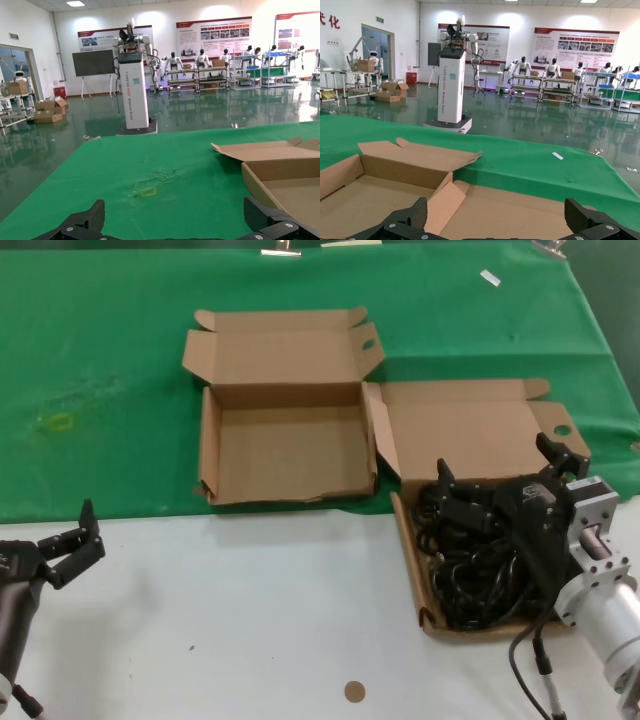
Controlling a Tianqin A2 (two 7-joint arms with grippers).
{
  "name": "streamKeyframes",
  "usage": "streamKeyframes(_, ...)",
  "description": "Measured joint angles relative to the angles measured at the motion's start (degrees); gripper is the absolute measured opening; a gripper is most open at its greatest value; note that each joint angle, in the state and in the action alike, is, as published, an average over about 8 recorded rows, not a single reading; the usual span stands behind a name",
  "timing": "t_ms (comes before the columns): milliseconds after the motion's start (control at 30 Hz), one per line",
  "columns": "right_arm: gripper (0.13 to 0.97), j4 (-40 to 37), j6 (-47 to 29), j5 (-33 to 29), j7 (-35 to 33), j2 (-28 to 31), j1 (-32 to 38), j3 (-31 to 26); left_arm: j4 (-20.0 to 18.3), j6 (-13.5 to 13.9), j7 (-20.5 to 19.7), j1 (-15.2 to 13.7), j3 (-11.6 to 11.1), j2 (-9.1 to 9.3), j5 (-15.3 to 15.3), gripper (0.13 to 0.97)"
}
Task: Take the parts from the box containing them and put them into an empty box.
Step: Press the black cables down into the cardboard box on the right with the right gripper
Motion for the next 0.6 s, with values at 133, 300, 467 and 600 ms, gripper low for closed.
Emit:
streamKeyframes(133,0.966,0.0,0.0,0.0,0.0,0.0,0.0,0.0,0.0,0.0,0.0,0.0,0.0,0.0,0.0,0.966)
streamKeyframes(300,0.966,0.0,0.0,0.0,0.0,0.0,0.0,0.0,0.0,0.0,0.0,0.0,0.0,0.0,0.0,0.966)
streamKeyframes(467,0.966,0.0,0.0,0.0,0.0,0.0,0.0,0.0,0.0,0.0,0.0,0.0,0.0,0.0,0.0,0.966)
streamKeyframes(600,0.966,0.0,0.0,0.0,0.0,0.0,0.0,0.0,0.0,0.0,0.0,0.0,0.0,0.0,0.0,0.966)
